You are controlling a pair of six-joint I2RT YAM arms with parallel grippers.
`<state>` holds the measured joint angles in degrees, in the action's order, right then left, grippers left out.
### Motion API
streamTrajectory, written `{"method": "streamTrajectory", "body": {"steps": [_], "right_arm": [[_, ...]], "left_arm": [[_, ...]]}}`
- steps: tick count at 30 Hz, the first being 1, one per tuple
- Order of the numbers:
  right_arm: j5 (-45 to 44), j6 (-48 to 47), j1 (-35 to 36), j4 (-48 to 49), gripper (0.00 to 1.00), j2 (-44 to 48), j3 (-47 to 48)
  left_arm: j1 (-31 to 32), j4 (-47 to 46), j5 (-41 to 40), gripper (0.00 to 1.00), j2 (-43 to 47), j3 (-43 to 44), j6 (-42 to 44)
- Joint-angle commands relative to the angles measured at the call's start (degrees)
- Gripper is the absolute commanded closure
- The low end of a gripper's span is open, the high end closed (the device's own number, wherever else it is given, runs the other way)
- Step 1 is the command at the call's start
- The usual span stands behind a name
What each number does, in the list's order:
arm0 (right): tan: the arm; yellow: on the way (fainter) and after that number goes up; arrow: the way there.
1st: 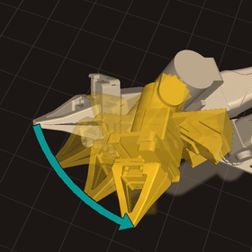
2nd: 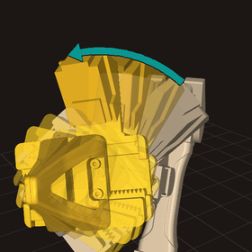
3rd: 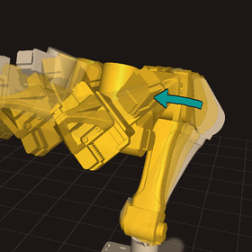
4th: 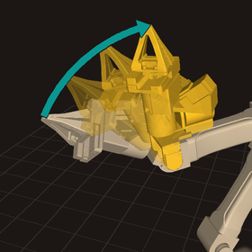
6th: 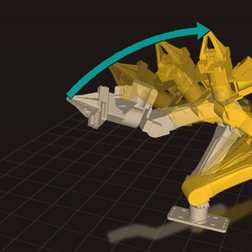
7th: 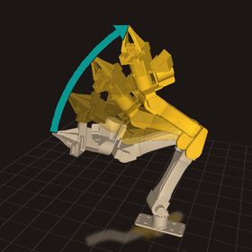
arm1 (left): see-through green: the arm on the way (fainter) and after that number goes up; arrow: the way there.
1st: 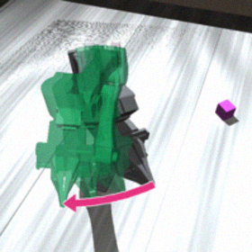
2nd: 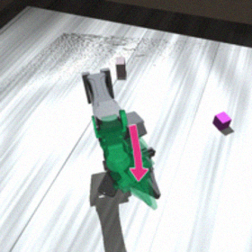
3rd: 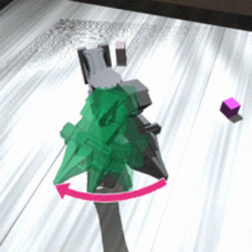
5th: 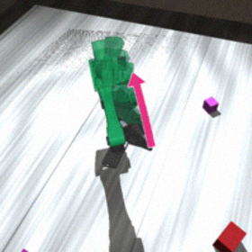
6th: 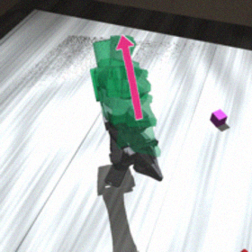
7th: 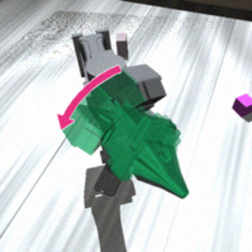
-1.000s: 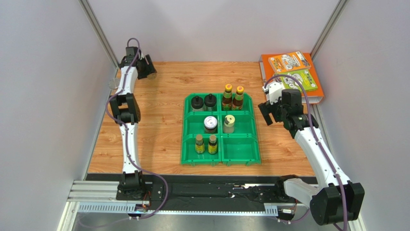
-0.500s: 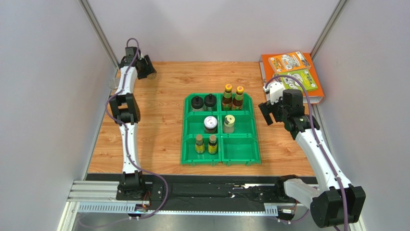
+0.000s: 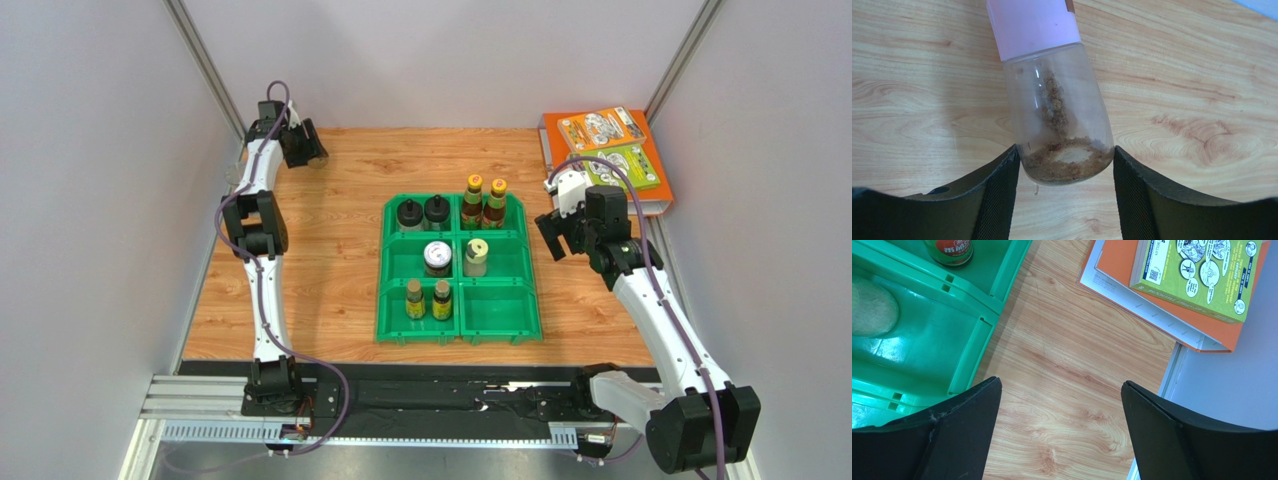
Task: Organize the condiment bottles
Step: Move the bottle to the center of the board.
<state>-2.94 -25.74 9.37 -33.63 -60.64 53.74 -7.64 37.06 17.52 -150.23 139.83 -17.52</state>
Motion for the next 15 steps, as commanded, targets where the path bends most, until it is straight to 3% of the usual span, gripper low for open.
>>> {"method": "streamTrajectory", "body": {"steps": [1, 15], "right_arm": [[0.04, -0.01, 0.3, 1.63, 0.08, 1.23, 2.34], [-0.57, -0.28, 1.44, 1.81, 0.07, 0.96, 2.25]], "left_arm": [[-0.18, 7.23, 0.59, 0.62, 2.84, -2.54, 4.77], [-0.09, 13.03, 4.27, 0.64, 10.92, -11.77, 16.98]]}}
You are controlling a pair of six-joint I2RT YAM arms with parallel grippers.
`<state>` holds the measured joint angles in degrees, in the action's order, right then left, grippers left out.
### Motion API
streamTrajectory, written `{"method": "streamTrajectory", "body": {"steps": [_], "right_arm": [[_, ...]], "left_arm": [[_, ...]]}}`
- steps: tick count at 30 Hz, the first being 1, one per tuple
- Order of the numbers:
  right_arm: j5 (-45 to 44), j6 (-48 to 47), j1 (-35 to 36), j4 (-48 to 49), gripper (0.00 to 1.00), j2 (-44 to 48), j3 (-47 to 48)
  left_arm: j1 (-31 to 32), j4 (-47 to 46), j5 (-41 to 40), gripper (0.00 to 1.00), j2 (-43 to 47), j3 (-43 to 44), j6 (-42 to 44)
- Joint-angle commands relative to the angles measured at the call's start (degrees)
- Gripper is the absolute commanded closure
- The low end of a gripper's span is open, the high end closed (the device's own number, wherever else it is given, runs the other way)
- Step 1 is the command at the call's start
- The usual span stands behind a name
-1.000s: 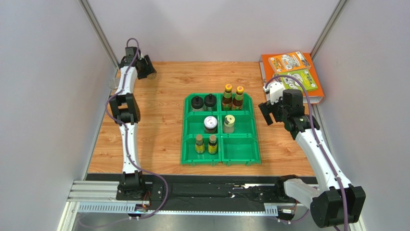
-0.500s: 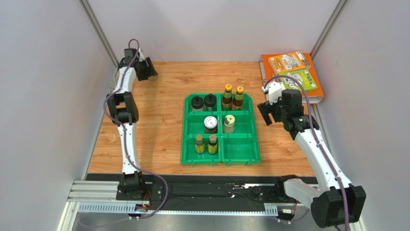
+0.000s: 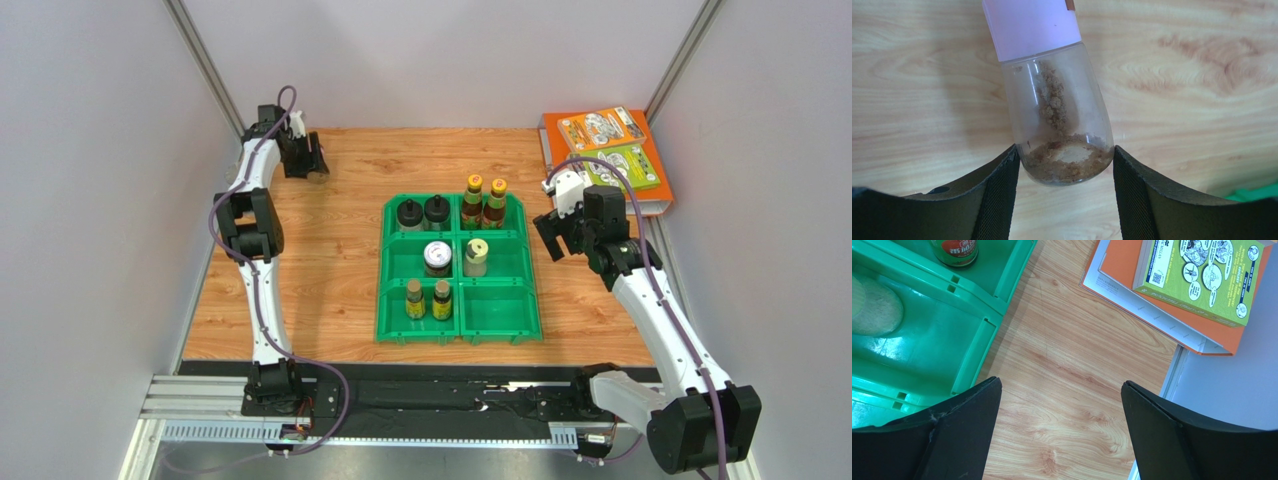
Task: Organize the condiment bottles
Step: Move the bottle to the center of the board.
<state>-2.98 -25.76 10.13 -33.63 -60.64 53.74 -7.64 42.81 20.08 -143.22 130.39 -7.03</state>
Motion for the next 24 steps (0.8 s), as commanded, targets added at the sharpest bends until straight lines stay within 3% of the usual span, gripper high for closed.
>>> {"method": "streamTrajectory", "body": {"steps": [1, 19, 24], "right_arm": [[-0.45, -0.34, 0.77, 1.72, 0.07, 0.88, 2.25], [0.96, -0.08, 2.97, 1.55, 0.07, 0.52, 2.16], [1.66, 0.09, 2.97, 1.46, 0.07, 0.88, 2.25]], "left_arm": [[-0.01, 7.64, 1.72, 0.65, 4.96, -3.03, 8.67], [0.69, 12.65, 1.9, 0.69, 19.72, -20.87, 38.9], [3.41, 11.96, -0.03, 0.66, 27.35, -31.05, 49.63]]}}
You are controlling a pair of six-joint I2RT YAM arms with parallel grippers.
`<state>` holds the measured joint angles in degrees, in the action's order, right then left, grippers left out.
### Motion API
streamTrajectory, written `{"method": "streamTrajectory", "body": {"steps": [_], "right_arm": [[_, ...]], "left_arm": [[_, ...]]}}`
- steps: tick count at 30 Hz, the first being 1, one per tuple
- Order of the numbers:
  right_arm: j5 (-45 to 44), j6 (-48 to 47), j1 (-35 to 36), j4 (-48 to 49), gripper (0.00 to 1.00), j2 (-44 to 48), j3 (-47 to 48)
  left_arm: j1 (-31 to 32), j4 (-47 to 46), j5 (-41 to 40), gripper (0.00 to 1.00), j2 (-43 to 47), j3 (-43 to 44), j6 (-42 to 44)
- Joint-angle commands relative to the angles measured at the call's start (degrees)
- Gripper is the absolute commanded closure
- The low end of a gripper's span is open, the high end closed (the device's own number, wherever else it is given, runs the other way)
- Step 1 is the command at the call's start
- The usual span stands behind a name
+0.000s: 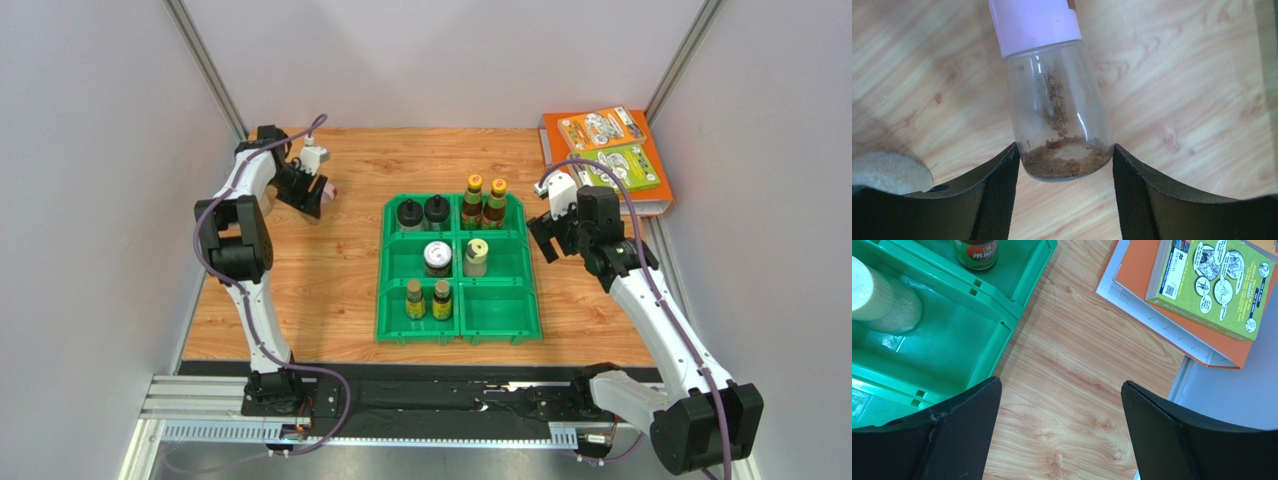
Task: Organize the condiment bottles
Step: Move the bottle to the center of the board.
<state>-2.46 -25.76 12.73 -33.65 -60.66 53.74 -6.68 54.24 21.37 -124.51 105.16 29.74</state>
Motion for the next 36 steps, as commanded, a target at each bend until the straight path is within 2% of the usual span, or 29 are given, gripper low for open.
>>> {"method": "streamTrajectory", "body": {"steps": [1, 7, 13, 15, 17, 19, 24, 27, 28, 30, 36], "right_arm": [[1.14, 0.27, 0.36, 1.39, 0.07, 0.9, 2.25], [1.67, 0.53, 0.45, 1.13, 0.07, 1.6, 2.51], [1.67, 0.71, 0.45, 1.04, 0.07, 1.69, 2.51], [1.67, 0.71, 0.36, 1.04, 0.07, 1.51, 2.6], [1.58, 0.71, 0.45, 1.13, 0.07, 1.69, 2.52], [1.67, 0.71, 0.45, 1.04, 0.07, 1.6, 2.51], [1.67, 0.71, 0.45, 1.22, 0.07, 1.51, 2.51], [1.67, 0.62, 0.45, 1.22, 0.07, 1.43, 2.43], [1.58, 0.62, 0.45, 1.22, 0.07, 1.43, 2.34], [1.67, 0.53, 0.36, 1.3, 0.07, 1.6, 2.34], [1.58, 0.45, 0.45, 1.31, 0.07, 1.78, 2.25]], "left_arm": [[3.24, -0.44, -2.37, 0.66, 9.89, -10.02, 15.94], [6.41, -4.23, -3.7, 0.62, 16.49, -22.44, 24.83], [6.5, -6.33, -1.68, 0.6, 19.47, -29.12, 29.49], [6.41, -9.31, -2.11, 0.56, 21.31, -31.15, 30.64], [6.5, -12.38, -3.69, 0.48, 22.02, -33.7, 31.35], [6.5, -12.58, -4.14, 0.42, 21.5, -33.62, 30.65], [6.41, -11.97, -3.18, 0.35, 20.89, -32.66, 29.24], [6.5, -10.82, -1.68, 0.22, 20.89, -31.08, 28.27], [6.41, -10.56, -1.16, 0.12, 20.89, -30.38, 28.1], [6.5, -10.2, -0.8, 0.01, 20.8, -29.58, 27.83], [6.5, -8.27, 0.43, 0.01, 18.6, -26.25, 26.34]]}}
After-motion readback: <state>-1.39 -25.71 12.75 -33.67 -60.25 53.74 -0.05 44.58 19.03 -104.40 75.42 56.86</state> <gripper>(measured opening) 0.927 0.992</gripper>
